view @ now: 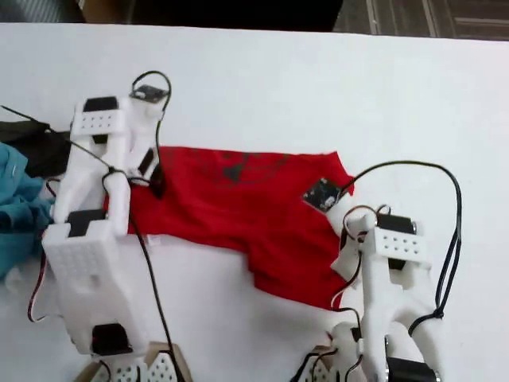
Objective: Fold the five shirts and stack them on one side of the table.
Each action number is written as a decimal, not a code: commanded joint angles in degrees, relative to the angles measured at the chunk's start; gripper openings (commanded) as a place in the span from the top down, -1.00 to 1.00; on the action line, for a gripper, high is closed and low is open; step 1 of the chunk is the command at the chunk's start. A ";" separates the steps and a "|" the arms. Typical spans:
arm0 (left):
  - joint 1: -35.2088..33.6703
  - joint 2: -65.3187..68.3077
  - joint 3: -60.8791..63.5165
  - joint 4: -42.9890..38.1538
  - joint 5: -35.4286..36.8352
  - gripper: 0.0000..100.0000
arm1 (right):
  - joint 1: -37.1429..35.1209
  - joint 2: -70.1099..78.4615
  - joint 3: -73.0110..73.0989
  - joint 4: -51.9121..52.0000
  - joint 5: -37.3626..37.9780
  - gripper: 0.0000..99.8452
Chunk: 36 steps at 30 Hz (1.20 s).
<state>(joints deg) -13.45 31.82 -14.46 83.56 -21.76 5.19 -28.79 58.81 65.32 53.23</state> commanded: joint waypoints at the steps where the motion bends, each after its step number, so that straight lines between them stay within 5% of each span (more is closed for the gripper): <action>1: 0.53 -0.88 -0.22 -0.79 3.43 0.52 | -4.09 -1.19 -5.10 -0.66 -5.63 0.56; 8: 2.81 -0.53 -1.54 1.85 3.87 0.52 | -13.32 12.70 -14.77 -6.46 -15.56 0.56; 18: 0.70 6.59 -5.41 -1.93 3.43 0.52 | -13.32 45.14 -38.77 -0.31 -17.67 0.56; 29: -2.73 36.31 -55.43 18.73 6.77 0.52 | -10.33 62.02 -68.22 10.68 -17.14 0.56; 36: -3.25 39.65 -58.86 18.73 6.42 0.52 | -10.33 72.31 -88.26 19.47 -17.14 0.56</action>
<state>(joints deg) -14.15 70.51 -71.34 101.76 -15.96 -6.24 40.84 -21.63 82.73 35.74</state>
